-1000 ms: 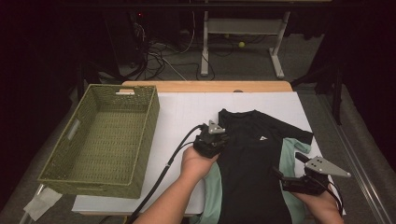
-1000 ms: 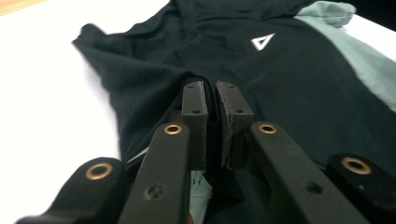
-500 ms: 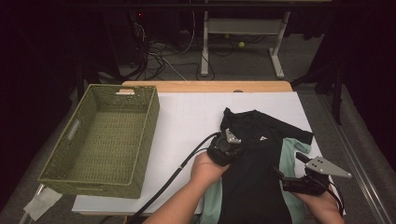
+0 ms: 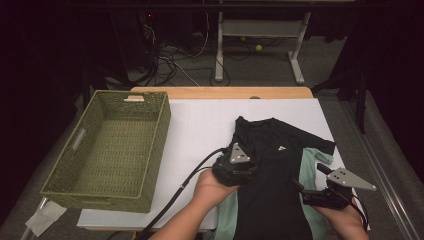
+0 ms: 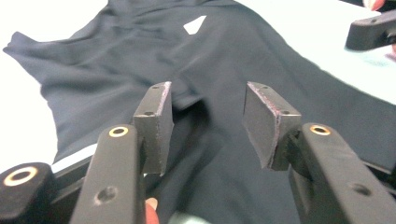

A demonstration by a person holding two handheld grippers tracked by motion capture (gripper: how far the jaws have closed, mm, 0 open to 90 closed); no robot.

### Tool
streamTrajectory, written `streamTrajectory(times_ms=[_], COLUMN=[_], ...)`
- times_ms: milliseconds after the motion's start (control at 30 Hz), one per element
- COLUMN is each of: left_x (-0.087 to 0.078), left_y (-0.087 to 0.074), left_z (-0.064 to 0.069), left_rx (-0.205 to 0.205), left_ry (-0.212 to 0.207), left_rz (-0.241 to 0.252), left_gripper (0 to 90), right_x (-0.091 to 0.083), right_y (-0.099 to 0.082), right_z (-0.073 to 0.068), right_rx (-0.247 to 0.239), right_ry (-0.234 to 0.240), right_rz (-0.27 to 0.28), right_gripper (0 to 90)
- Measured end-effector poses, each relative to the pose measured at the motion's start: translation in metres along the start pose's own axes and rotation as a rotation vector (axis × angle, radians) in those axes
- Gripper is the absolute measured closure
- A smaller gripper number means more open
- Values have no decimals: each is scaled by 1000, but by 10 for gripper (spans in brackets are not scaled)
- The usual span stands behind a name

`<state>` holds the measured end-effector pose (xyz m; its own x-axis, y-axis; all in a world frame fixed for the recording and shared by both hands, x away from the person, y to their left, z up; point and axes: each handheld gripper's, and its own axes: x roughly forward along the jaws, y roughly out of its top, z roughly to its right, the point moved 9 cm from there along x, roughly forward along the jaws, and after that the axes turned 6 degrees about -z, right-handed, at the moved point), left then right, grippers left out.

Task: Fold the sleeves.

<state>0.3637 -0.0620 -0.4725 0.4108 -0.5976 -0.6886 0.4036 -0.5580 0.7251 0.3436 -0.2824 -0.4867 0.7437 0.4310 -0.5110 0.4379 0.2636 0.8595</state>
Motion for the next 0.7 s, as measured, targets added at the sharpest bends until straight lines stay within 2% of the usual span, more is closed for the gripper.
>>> streamTrajectory(times_ms=[100, 133, 267, 400, 467, 500, 633, 700], left_x=[-11, -12, -7, -1, 2, 4, 3, -1], left_y=[-16, -20, -41, -47, -48, -48, -50, -52], left_z=[-16, -19, -24, -25, -23, -23, -24, -23], left_rx=[-26, -31, -34, -37, -35, -33, -45, -60], left_ry=[47, 57, 74, 99, 100, 116, 140, 130], left_rz=[37, 33, -21, -36, -40, -50, -45, -38], left_gripper=[347, 324, 322, 340, 417, 429, 706, 776], right_x=[0, 0, 1, 1, 1, 1, 2, 1], right_y=[0, 0, 0, -1, -1, -2, -2, -2], right_z=[0, 0, 0, -1, -1, -1, -1, -1], right_rx=[-2, -3, -7, -7, -6, -6, -5, -4], right_ry=[-1, -1, -1, -2, -3, -3, -2, -1], right_rz=[-1, -2, -4, -8, -8, -9, -10, -10], right_gripper=[0, 0, 0, 0, 0, 0, 0, 0])
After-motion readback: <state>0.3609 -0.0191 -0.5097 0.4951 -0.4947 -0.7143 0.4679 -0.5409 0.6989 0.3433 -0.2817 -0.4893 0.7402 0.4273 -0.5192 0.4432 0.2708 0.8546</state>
